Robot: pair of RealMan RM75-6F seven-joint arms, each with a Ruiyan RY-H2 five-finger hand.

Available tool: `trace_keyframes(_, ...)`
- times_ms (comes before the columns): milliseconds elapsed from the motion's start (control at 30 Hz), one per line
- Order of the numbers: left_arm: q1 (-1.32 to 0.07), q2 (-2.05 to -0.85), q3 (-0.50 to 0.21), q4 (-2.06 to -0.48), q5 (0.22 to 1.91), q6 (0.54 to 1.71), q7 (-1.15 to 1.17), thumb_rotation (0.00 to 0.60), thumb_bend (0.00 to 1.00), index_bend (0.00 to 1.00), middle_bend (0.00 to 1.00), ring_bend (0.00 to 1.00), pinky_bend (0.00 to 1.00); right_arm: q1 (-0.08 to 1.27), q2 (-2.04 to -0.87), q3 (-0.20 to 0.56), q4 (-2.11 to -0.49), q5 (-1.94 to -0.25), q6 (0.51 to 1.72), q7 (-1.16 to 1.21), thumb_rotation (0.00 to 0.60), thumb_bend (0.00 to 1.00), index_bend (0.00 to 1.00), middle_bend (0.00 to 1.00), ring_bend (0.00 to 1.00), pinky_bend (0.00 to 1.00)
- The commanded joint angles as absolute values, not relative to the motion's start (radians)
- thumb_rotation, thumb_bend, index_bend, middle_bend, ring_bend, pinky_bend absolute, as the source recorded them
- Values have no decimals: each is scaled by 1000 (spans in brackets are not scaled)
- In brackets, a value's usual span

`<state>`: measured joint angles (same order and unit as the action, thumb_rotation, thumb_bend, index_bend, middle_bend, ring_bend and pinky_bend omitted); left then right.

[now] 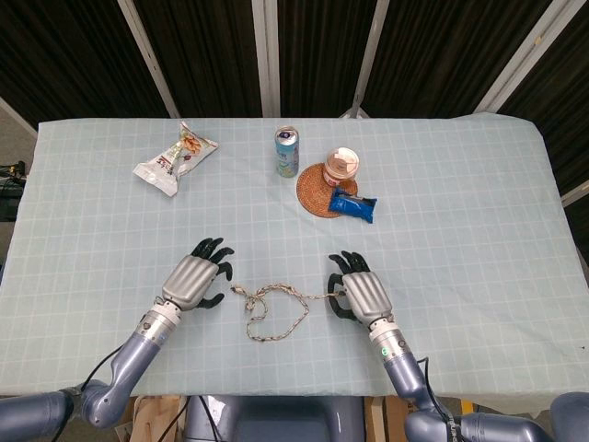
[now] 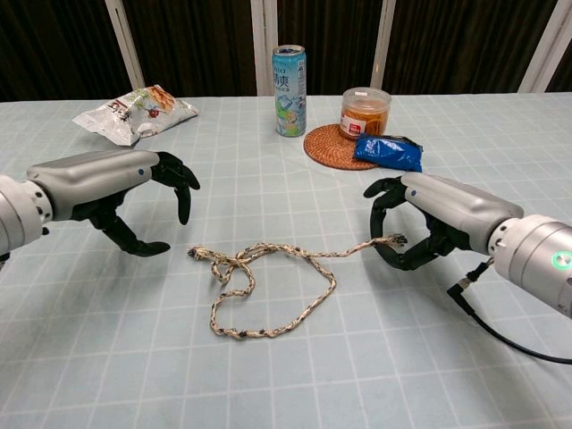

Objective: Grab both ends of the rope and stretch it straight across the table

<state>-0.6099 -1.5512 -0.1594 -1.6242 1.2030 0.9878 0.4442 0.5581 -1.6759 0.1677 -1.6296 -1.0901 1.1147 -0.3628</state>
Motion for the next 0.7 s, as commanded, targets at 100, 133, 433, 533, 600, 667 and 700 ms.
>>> trace_keyframes(100, -649, -1615, -161, -1573, 1188, 971, 461, 600, 388, 469, 158, 3, 0, 552, -1658, 170, -1629, -1084, 1114, -352, 600, 495, 586, 158, 0, 0)
trace_keyframes(133, -653, -1623, -161, -1567, 1186, 972, 461, 600, 389, 469, 157, 3, 0, 551, -1656, 171, -1629, -1084, 1113, -349, 600, 495, 586, 158, 0, 0)
trace_keyframes(433, -681, -1676, -163, -1526, 1164, 982, 482, 600, 424, 467, 132, 0, 0, 547, -1639, 170, -1629, -1085, 1111, -334, 600, 496, 587, 158, 0, 0)
trace_keyframes(533, -689, -1688, -165, -1515, 1161, 988, 488, 600, 425, 462, 126, 0, 0, 547, -1636, 171, -1630, -1085, 1110, -332, 600, 498, 586, 158, 0, 0)
trace_keyframes(600, -693, -1696, -166, -1507, 1157, 990, 489, 600, 425, 460, 124, 0, 0, 547, -1634, 171, -1632, -1084, 1110, -332, 600, 500, 586, 158, 0, 0)
trace_keyframes(667, -697, -1703, -167, -1500, 1155, 992, 488, 600, 425, 459, 122, 0, 0, 548, -1632, 171, -1634, -1083, 1108, -332, 600, 503, 587, 158, 0, 0)
trace_keyframes(700, -699, -1707, -167, -1496, 1155, 992, 487, 600, 425, 458, 121, 0, 0, 548, -1631, 171, -1635, -1082, 1107, -331, 600, 503, 587, 157, 0, 0)
